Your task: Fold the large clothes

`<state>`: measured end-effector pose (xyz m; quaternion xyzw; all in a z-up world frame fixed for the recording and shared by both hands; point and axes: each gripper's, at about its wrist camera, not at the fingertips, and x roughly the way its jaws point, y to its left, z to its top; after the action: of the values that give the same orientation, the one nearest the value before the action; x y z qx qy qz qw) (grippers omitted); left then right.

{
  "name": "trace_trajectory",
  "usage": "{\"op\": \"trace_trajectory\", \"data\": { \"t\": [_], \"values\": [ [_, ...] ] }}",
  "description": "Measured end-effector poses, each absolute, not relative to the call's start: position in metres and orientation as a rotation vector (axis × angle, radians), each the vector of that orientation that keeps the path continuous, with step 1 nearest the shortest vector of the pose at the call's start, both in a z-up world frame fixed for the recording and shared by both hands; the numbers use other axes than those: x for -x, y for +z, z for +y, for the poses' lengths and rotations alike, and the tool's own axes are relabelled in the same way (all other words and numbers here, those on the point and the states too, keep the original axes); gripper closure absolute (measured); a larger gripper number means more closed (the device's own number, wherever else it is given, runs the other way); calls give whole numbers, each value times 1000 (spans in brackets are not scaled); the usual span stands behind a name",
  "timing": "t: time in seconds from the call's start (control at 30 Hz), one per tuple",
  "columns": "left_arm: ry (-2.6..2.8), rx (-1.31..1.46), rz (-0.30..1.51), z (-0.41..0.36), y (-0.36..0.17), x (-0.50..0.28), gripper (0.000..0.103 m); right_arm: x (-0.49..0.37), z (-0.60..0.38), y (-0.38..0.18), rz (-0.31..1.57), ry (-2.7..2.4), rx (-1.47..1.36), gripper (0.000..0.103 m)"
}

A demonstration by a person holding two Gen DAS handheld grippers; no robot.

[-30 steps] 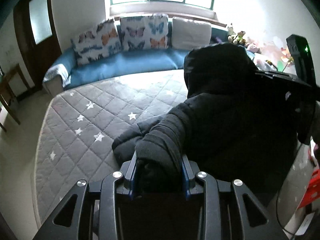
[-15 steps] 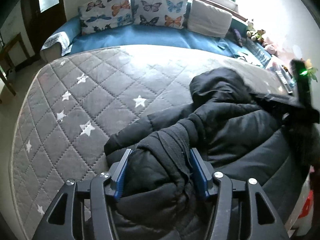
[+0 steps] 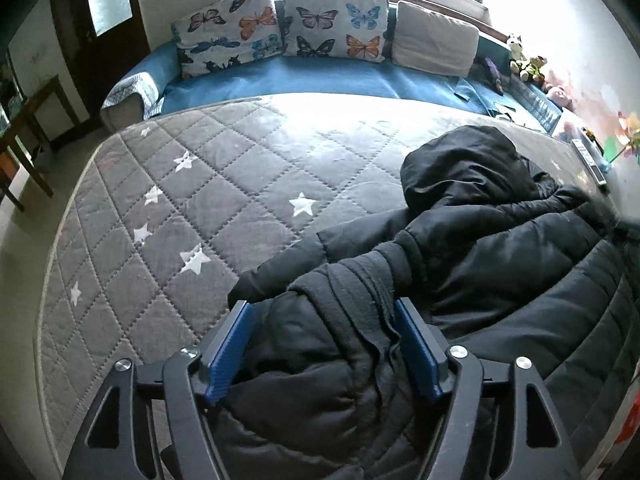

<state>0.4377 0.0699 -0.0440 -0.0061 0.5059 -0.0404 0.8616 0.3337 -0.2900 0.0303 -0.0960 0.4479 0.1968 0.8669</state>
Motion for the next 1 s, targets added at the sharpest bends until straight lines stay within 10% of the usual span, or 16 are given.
{"op": "trace_trajectory", "data": {
  "t": [0.6, 1.0],
  "values": [
    [-175, 197, 925, 55, 51, -408, 24, -348, -203, 28, 977, 498, 217, 78],
    [-227, 114, 1048, -3, 2, -412, 36, -333, -201, 28, 992, 508, 213, 78]
  ]
}}
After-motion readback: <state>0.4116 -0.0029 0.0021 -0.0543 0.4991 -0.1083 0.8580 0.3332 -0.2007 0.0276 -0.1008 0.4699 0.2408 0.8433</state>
